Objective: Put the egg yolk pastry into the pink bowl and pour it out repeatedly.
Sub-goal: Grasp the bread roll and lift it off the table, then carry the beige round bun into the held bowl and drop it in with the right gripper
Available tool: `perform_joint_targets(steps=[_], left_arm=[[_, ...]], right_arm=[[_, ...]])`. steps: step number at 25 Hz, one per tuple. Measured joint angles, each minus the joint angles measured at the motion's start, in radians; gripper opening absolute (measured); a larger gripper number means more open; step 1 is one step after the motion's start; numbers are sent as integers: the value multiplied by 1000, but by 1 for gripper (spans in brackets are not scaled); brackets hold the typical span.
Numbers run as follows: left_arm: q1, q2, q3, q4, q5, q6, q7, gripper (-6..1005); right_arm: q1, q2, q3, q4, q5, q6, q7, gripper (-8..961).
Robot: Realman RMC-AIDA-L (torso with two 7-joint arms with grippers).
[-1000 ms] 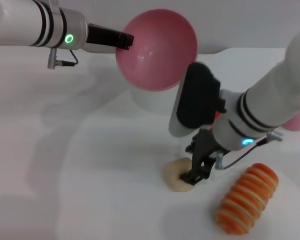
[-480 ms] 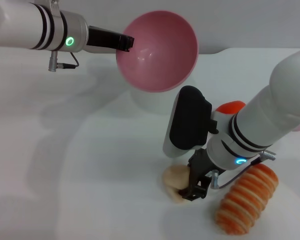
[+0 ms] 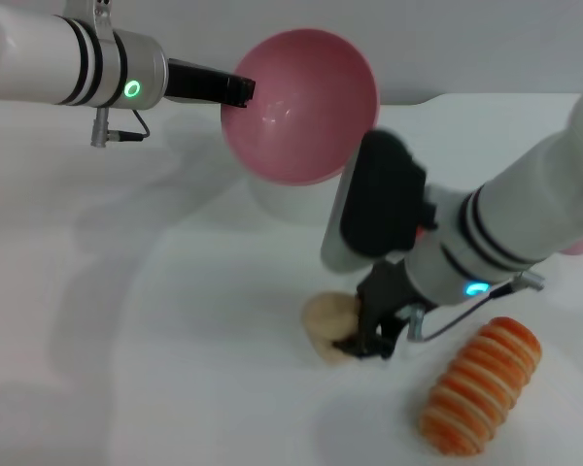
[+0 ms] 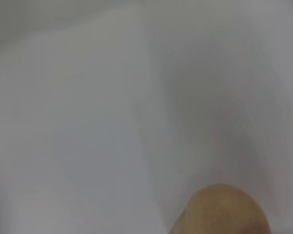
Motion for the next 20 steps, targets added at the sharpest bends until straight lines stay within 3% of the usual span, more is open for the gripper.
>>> perform_joint_targets(steps=[1, 2, 3, 5, 10, 14, 20], left_arm=[[1, 0, 0, -1, 0, 0, 0, 35], [2, 1, -1, -1, 1, 0, 1, 35], [3, 1, -1, -1, 2, 0, 1, 35], [3, 2, -1, -1, 3, 0, 2, 35], [0, 1, 0, -1, 4, 8, 6, 35], [-3, -1, 7, -1, 1, 29, 9, 35], [-8, -2, 13, 4, -1, 88, -2, 35]], right_arm=[[-13, -1, 27, -40, 0, -17, -2, 398], [-48, -2, 105, -166, 4, -77, -12, 394], [-48, -2, 105, -166, 4, -77, -12, 389], [-83, 0, 190, -296, 34, -141, -29, 379], [-163, 4, 436, -550, 258, -202, -117, 353], [-184, 3, 574, -545, 426, -178, -239, 328], [-190, 3, 569, -376, 449, -44, -382, 278]])
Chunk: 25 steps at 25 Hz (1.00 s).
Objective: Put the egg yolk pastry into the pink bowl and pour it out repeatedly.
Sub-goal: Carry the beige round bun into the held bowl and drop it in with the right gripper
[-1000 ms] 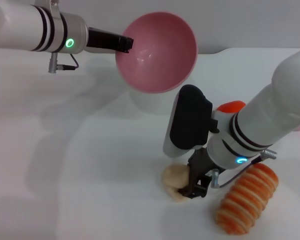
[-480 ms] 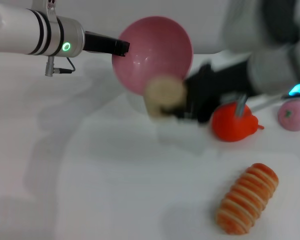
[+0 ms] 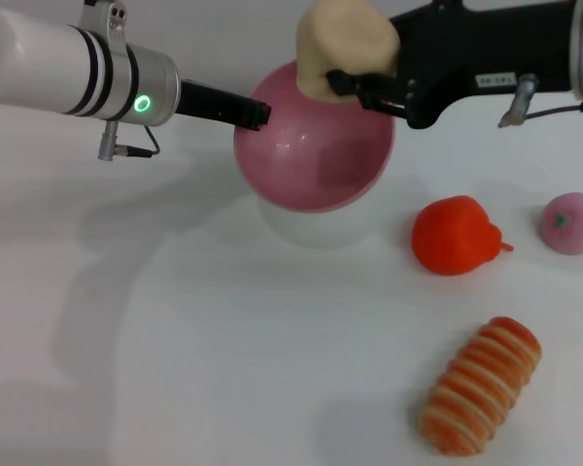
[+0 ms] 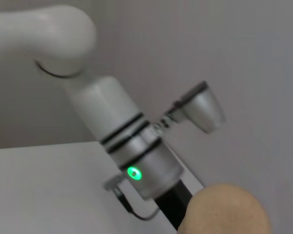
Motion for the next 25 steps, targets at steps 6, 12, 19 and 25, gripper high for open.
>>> perform_joint_targets(steps=[6, 12, 19, 25], left_arm=[[-2, 0, 0, 4, -1, 17, -8, 35], [-10, 2, -1, 4, -1, 22, -10, 35], [-12, 3, -3, 4, 4, 27, -11, 35], [-12, 4, -1, 0, 7, 32, -11, 35]], right_arm=[[5, -2, -22, 116, 2, 120, -37, 268], [3, -2, -31, 138, 3, 157, -39, 369], [-1, -2, -23, 138, 6, 168, -37, 508], [-23, -2, -17, 120, 54, 179, -49, 579]])
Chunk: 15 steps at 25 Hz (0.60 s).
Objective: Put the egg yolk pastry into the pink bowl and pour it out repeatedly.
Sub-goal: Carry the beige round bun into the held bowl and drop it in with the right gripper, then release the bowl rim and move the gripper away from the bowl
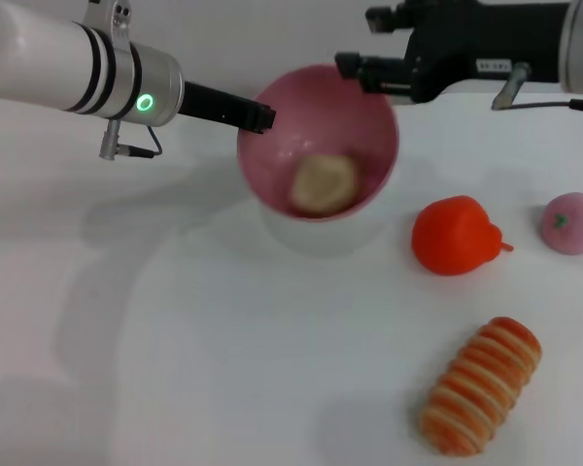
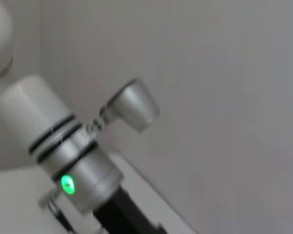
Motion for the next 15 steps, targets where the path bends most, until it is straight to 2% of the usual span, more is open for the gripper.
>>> perform_joint_targets(steps=[7, 12, 15], left_arm=[[2, 1, 0, 1, 0, 10, 0, 35], [-3, 6, -4, 3, 30, 58, -1, 35], [-17, 20, -10, 5, 57, 119, -11, 35]], right_arm=[[-72, -4, 59, -22, 228, 1, -131, 579], [-112, -4, 204, 87, 554, -95, -344, 579], [-145, -3, 276, 182, 713, -158, -524, 579]])
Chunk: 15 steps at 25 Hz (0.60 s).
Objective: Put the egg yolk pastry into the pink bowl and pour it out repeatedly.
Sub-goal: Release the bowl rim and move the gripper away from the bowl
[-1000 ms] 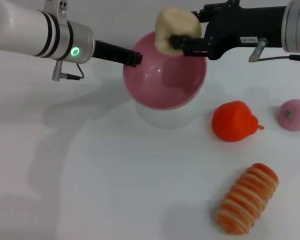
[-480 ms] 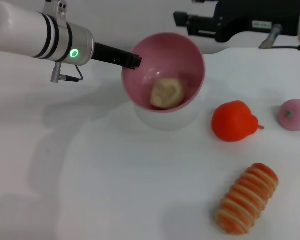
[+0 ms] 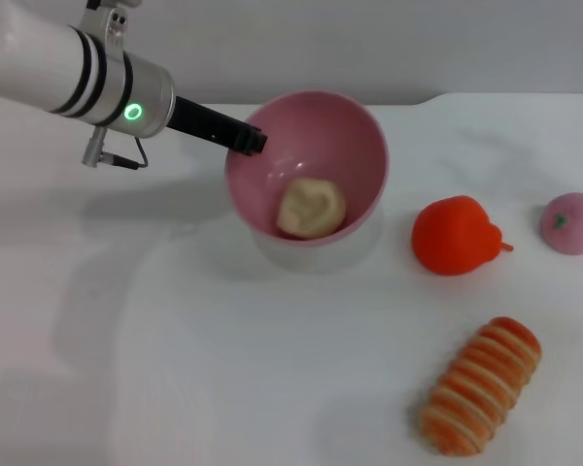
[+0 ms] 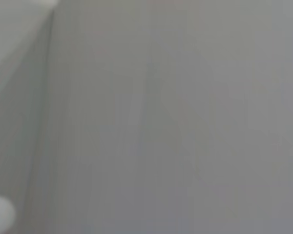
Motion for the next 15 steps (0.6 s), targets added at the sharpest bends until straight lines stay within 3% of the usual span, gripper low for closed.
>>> perform_joint_targets(steps=[7, 15], left_arm=[[-18, 16, 0, 13, 52, 79, -37, 35], [-15, 4, 16, 25, 199, 145, -92, 35]], right_arm=[[-87, 1, 113, 302, 295, -120, -378, 579], [-101, 1, 242, 537, 339, -325, -488, 580]])
